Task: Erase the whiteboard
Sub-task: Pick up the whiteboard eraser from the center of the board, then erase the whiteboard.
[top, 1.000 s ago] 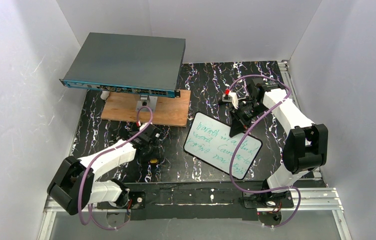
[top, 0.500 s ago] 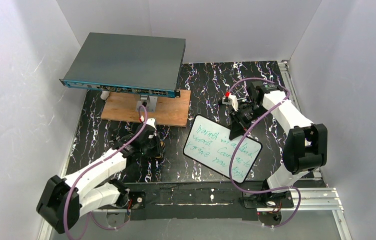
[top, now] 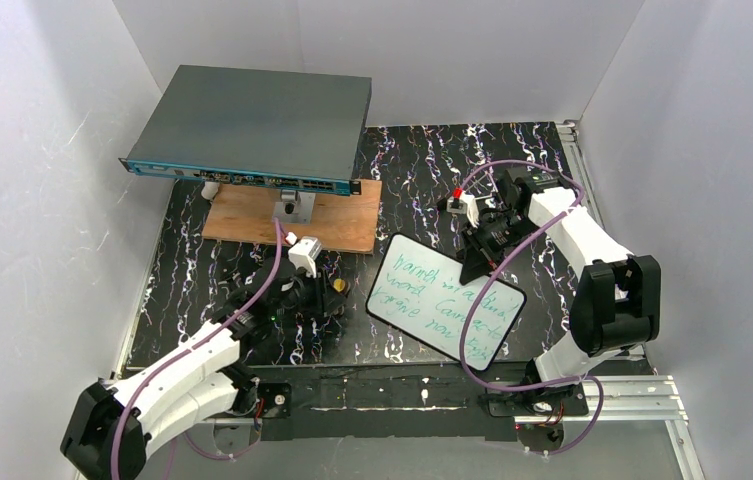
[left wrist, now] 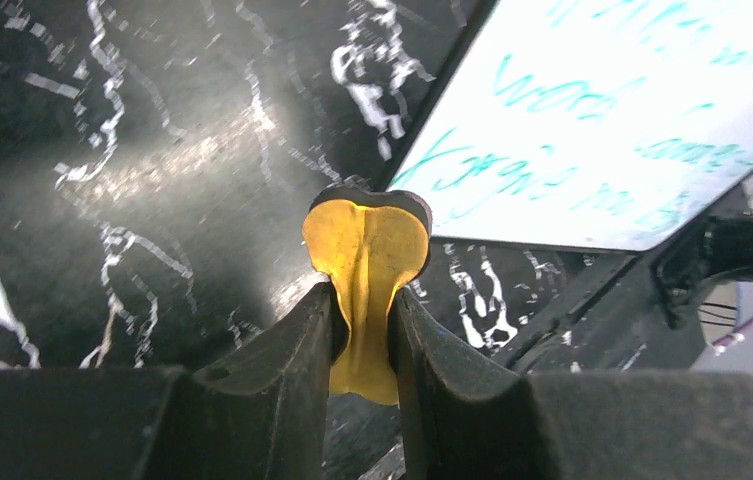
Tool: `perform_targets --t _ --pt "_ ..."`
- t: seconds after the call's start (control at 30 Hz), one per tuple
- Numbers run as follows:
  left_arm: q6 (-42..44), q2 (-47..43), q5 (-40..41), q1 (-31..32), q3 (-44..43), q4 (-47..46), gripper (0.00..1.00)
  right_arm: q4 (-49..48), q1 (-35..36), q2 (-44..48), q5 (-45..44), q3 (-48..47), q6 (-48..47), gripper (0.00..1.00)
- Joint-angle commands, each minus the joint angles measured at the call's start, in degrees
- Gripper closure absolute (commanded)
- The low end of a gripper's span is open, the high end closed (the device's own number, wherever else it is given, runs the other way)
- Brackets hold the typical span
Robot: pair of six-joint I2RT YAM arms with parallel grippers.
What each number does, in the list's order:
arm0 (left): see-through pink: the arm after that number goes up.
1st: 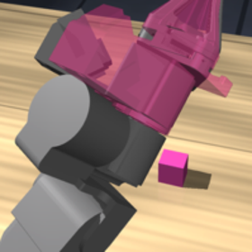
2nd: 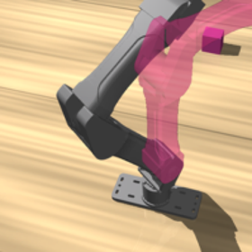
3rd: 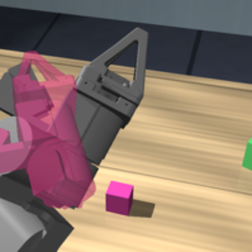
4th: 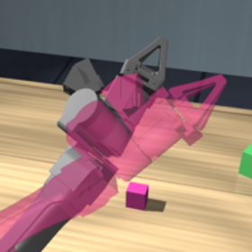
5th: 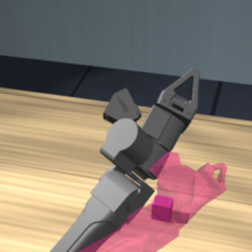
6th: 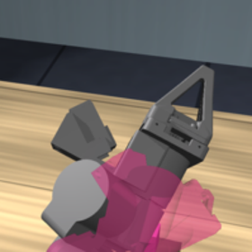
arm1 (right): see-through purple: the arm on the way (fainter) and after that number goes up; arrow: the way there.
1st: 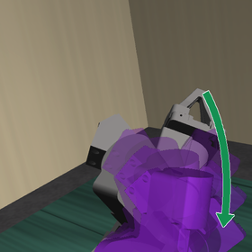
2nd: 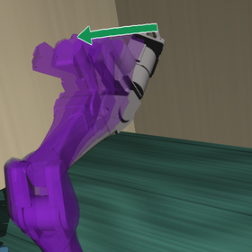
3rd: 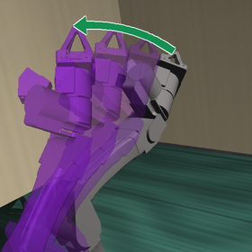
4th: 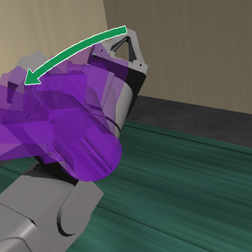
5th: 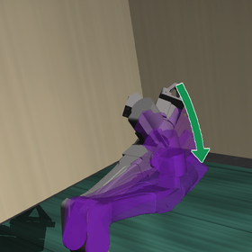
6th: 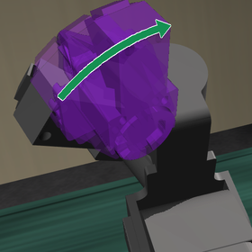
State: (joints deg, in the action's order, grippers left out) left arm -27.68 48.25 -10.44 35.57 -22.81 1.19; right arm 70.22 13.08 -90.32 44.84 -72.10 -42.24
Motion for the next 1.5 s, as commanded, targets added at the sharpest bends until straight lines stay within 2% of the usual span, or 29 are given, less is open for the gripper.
perform_targets --t 0.0,0.3,0.47,0.93,1.13,1.47 --pt "2.92 -1.30 -5.23 1.44 1.43 -11.12 1.00 -3.51 -0.32 1.18 1.86 0.58 -2.75 0.99" --pt "9.33 3.02 -1.82 6.92 -1.01 -18.81 1.00 -2.77 -0.34 -1.15 3.60 -0.81 -3.30 0.99" --pt "13.43 5.09 0.94 8.64 -4.74 -18.08 1.00 -2.39 -0.34 -1.14 3.87 -0.79 -3.96 0.99" --pt "16.85 12.04 9.58 12.28 -7.79 -25.37 1.00 -2.63 0.61 -0.29 6.55 0.05 -4.70 0.99" --pt "18.85 16.14 13.35 13.59 -11.47 -25.67 1.00 -2.17 2.37 -1.09 7.67 -0.56 -4.68 0.99" --pt "17.41 23.95 26.77 20.73 -16.35 -19.96 1.00 -2.89 3.43 -1.70 8.17 -0.59 -3.46 0.99"
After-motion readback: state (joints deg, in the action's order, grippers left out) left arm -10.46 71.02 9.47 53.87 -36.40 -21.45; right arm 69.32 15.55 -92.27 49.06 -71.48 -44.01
